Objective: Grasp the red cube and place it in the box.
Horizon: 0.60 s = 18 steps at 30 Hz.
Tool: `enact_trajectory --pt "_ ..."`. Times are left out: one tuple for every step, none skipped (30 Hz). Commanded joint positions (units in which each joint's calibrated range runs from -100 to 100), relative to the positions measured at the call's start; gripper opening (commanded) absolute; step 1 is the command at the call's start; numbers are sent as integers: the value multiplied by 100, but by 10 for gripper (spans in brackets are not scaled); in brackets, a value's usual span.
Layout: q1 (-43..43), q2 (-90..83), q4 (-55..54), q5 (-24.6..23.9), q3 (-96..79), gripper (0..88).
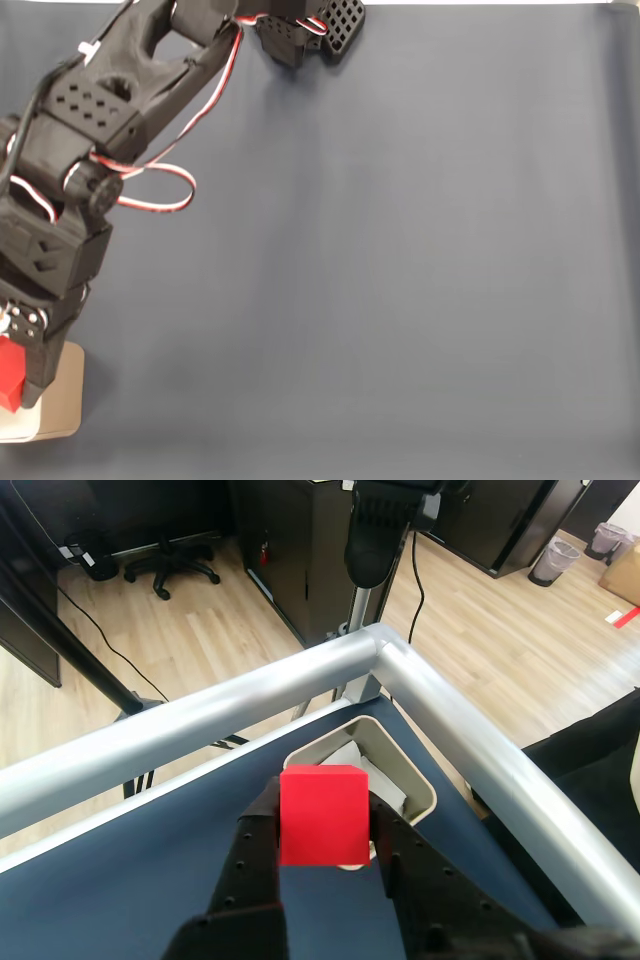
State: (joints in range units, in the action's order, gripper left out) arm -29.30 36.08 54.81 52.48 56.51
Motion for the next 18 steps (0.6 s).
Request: enact_trajectory --pt "-31 40 -244 -63 444 7" --pt "-46 83 -326 -68 453 8" --pt "-60 144 -408 -78 462 9" --pt "-74 204 -490 -83 471 9" --pt "-88 256 -571 -93 490 10" --pt "-102 317 -645 -103 526 10" --pt "-117 369 -686 -107 563 11" --pt "-131 430 -719 -112 608 12" --pt "-145 473 -735 -112 636 12" --pt "-152 516 -776 -112 645 13" --pt "-166 542 -809 -107 645 13" --pt "-173 577 -842 -107 645 14" --pt "-188 603 -883 -103 645 14" --pt "-202 629 -916 -103 645 14" --pt "-216 646 -957 -103 645 14" --pt "-230 664 -981 -103 645 14" --pt "-244 681 -998 -103 645 14" --pt "-266 698 -1014 -103 645 14"
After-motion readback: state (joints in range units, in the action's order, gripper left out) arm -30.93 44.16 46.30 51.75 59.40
